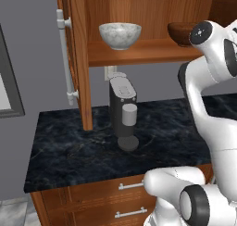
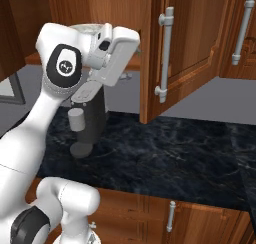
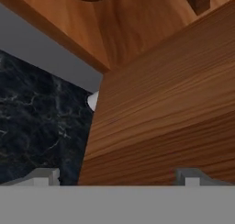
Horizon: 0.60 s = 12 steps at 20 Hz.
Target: Move the bowls from the cabinet to the plates on the dining table.
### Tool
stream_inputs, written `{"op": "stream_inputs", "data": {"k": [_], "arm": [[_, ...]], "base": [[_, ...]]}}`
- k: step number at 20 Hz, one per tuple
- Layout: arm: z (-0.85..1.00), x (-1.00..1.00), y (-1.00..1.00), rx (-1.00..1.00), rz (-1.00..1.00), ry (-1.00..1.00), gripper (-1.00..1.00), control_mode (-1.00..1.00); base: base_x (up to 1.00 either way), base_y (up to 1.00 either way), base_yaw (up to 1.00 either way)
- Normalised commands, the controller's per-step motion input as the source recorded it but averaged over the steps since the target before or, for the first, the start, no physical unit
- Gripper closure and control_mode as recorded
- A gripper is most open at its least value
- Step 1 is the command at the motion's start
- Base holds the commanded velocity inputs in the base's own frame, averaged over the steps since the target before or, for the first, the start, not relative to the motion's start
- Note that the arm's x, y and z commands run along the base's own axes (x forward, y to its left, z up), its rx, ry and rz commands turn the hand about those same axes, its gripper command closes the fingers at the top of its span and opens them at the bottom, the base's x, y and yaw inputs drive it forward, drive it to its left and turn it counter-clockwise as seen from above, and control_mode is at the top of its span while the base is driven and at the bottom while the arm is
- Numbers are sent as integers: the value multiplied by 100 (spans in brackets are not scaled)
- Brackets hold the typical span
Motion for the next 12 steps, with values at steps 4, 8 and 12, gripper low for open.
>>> {"op": "stream_inputs", "data": {"k": [4,8,12], "arm": [[0,-6,-26,0,-5,0,-100,-100],[0,0,-16,0,-3,0,-100,-100],[0,0,-17,0,-4,0,-100,-100]], "base": [[0,0,0],[0,0,0],[0,0,0]]}}
